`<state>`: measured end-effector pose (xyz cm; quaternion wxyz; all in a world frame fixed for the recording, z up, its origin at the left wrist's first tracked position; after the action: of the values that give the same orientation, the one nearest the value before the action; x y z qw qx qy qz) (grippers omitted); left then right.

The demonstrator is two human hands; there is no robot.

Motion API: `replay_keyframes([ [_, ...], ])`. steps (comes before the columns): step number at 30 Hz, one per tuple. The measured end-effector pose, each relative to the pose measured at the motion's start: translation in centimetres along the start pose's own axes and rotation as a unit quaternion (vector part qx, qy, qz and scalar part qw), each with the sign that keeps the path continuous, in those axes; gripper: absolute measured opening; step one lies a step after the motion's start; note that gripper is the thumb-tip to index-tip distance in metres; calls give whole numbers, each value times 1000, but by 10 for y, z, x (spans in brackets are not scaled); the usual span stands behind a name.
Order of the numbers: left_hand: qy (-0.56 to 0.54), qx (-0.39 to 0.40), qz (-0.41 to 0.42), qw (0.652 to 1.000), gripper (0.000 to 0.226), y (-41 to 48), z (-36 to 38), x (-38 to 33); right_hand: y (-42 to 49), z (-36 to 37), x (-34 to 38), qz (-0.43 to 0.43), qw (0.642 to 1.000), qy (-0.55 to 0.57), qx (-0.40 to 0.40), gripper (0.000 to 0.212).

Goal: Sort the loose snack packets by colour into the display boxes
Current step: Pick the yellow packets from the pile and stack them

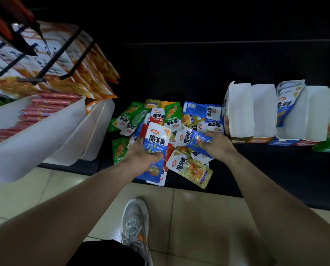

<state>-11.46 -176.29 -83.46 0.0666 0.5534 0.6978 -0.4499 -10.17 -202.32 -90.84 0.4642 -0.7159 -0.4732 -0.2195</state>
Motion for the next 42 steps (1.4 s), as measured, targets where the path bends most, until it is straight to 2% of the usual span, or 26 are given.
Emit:
replay_keyframes([
  [3, 3, -5, -4, 1000, 39, 3, 6, -8, -6, -14, -5, 0, 995, 97, -34, 21],
  [5, 6, -10, -1, 1000, 35, 6, 11, -14, -14, -17, -5, -2, 972, 232, -32, 26],
  [7, -2, -14, -7, 1000, 31, 7, 15, -22, -26, -16, 5, -8, 947, 319, 23, 26],
  [11, -25, -25, -24, 999, 38, 5, 25, -39, -43, -5, 28, -36, 931, 336, 138, 22],
  [14, -49, -31, -35, 998, 61, 6, 32, -43, -47, 2, 40, -47, 940, 297, 160, 16],
  [17, -72, -37, 3, 997, 52, 5, 38, -46, -46, 10, 45, -40, 952, 257, 160, 26],
  [20, -112, -47, -23, 992, 54, 24, 45, -38, -30, 11, 46, -40, 968, 209, 136, 28],
  [22, -156, -49, -43, 986, 38, 40, 49, -34, -6, 5, 47, -66, 990, 111, 62, 26],
  [24, -164, -70, -64, 982, 31, 54, 52, -24, 21, -2, 44, -94, 995, -33, -1, 41],
  [26, -168, -81, -77, 979, 35, 67, 56, -14, 47, -3, 38, -76, 984, -162, 7, 63],
  [28, -182, -85, -80, 976, 39, 76, 57, -8, 68, -1, 28, -38, 970, -236, 34, 76],
  [30, -191, -86, -75, 975, 35, 85, 55, -5, 79, 2, 18, -31, 964, -264, 29, 74],
  [34, -210, -81, -49, 973, 20, 98, 50, -2, 66, 8, 4, -97, 950, -283, -86, 61],
  [36, -213, -79, -40, 973, 20, 100, 51, 0, 58, 11, -5, -108, 942, -301, -106, 56],
  [39, -221, -70, -42, 972, 22, 99, 54, -4, 55, 10, -14, -103, 951, -279, -85, 52],
  [42, -221, -62, -44, 972, 26, 93, 55, -7, 49, 12, -15, -100, 961, -253, -52, 66],
])
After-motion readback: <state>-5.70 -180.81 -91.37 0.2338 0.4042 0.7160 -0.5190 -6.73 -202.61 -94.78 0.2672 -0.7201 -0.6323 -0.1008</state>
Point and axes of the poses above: each hand's wrist, its own y-axis towards the middle knuckle, its own z-axis out of the palm, x = y × z, the point moved 2 cm from there along y, towards the middle knuckle, and after that the axes turned 11 degrees about y, right-handed, at the moved point
